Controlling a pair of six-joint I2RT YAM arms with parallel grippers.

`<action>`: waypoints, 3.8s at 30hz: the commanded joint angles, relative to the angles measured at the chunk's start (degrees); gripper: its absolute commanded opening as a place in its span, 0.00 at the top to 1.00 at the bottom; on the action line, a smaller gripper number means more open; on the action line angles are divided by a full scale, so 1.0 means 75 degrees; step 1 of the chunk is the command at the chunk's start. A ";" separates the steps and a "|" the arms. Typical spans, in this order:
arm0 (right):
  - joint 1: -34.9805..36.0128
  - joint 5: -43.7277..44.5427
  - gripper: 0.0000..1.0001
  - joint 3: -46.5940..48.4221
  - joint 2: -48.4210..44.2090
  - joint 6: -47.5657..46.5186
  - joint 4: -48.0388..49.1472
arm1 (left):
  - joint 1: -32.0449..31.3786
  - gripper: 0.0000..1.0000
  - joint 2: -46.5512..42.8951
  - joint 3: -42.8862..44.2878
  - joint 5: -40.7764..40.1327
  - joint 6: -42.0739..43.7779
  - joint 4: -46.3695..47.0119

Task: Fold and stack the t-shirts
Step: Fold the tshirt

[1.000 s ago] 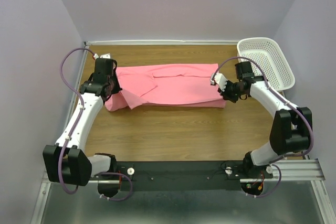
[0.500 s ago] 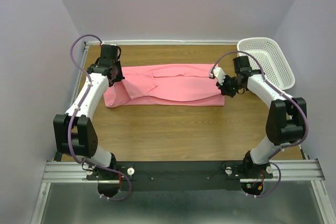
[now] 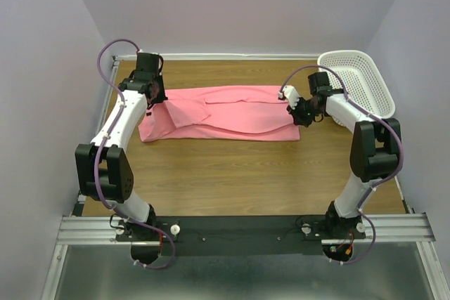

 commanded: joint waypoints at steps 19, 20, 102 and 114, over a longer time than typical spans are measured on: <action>-0.0049 0.0147 0.99 0.0985 0.0929 0.0706 0.0414 | 0.0135 1.00 0.1252 0.1227 -0.0234 0.0281 -0.0414; -0.0061 0.0147 0.99 0.1009 0.0929 0.0718 0.0414 | 0.0135 1.00 0.1264 0.1250 -0.0222 0.0281 -0.0414; -0.0225 0.0124 0.49 0.1115 0.0683 0.2160 0.0976 | -0.0029 1.00 0.3162 0.3558 -0.0163 0.0668 -0.1387; -0.0260 -0.0017 0.49 0.1033 0.0624 0.2160 0.1011 | -0.0474 1.00 0.3936 0.4437 -0.0339 0.0961 -0.1656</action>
